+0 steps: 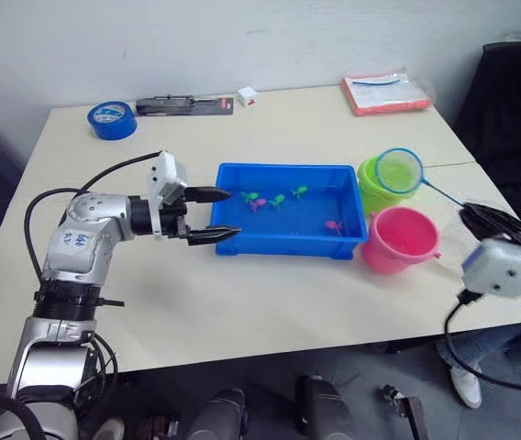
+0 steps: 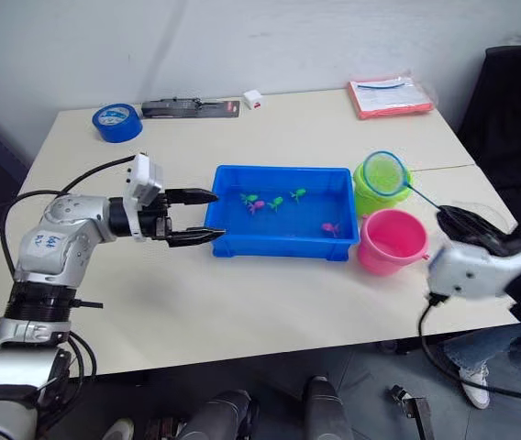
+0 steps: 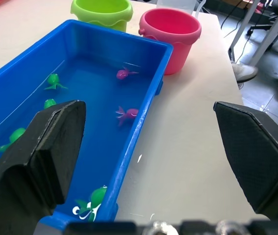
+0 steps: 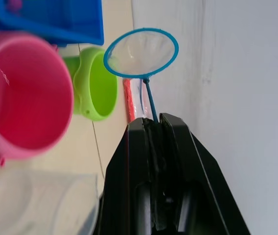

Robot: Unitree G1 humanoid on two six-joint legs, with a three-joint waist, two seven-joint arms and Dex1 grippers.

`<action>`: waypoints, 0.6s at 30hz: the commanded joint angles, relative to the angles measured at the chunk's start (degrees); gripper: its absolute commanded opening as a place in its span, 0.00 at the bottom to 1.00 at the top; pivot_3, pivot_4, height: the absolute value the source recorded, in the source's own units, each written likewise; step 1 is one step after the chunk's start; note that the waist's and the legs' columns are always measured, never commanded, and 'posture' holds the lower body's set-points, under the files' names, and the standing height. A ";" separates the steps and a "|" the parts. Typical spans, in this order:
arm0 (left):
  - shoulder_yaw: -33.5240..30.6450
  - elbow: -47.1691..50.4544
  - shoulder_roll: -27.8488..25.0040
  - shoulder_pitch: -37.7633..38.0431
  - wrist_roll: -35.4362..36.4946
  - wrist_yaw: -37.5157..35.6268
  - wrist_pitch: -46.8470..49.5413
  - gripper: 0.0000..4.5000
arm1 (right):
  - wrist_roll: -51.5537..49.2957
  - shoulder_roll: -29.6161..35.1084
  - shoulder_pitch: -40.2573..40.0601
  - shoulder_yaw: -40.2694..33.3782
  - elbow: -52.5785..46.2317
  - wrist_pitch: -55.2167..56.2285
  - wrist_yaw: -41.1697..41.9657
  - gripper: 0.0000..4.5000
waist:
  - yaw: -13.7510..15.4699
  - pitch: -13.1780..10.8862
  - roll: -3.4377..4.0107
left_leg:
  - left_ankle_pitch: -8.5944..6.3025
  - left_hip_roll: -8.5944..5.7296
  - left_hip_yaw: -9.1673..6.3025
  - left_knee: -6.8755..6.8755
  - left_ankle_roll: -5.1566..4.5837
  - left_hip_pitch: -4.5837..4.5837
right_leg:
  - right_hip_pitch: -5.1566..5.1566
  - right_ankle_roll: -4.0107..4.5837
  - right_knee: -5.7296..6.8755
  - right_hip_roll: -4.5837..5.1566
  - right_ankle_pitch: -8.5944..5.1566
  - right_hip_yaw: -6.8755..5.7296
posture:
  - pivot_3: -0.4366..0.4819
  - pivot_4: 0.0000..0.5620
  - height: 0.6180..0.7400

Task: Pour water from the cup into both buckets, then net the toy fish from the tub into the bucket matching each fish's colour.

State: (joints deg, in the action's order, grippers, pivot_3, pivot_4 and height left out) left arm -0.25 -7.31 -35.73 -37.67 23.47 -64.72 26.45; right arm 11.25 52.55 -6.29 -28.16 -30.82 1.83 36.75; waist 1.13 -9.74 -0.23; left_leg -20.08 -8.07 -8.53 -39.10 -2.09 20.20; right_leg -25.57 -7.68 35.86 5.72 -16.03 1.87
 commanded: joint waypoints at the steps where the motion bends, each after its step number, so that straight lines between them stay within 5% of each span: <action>1: -2.35 4.26 -1.24 1.13 1.66 1.29 1.48 1.00 | -9.99 0.60 9.93 5.33 -4.54 -20.14 3.59 0.18 | 0.10 0.00 0.00 | 0.00 0.02 -0.02 0.00 0.00 0.01 | 0.00 0.02 0.02 0.05 0.01 0.00 | 0.48 0.27 1.00; 6: -4.09 8.41 -3.47 4.38 2.63 2.80 4.01 1.00 | -25.26 -2.27 28.52 13.01 -5.41 -55.56 5.14 0.18 | 0.18 0.00 0.00 | -0.03 0.15 -0.07 0.00 0.06 0.08 | 0.00 0.17 -0.13 0.08 0.10 -0.06 | 0.48 0.27 1.00; 12: -5.48 11.06 -4.65 6.43 3.65 4.20 5.17 1.00 | -36.53 -8.82 43.19 12.49 -2.39 -88.53 3.91 0.18 | 0.54 0.00 -0.01 | -0.06 0.20 -0.15 0.02 0.07 0.20 | -0.06 0.25 -0.11 0.08 0.15 -0.19 | 0.48 0.27 1.00; 18: -5.79 12.32 -4.85 7.30 4.25 5.12 5.70 1.00 | -45.78 -13.45 48.52 9.66 7.87 -94.33 -3.83 0.18 | 0.32 0.00 -0.01 | -0.11 0.18 -0.10 0.00 -0.02 0.20 | -0.06 0.28 -0.13 0.12 0.17 -0.21 | 0.48 0.27 1.00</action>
State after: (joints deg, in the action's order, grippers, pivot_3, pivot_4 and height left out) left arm -4.56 2.76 -39.83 -30.46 26.70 -59.87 32.19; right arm -31.16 39.54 40.51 -16.18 -25.04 -92.22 35.89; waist 1.45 -9.75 -0.24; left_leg -20.19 -7.89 -8.59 -39.10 -2.11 20.40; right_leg -25.63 -7.40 35.73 5.84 -15.86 1.69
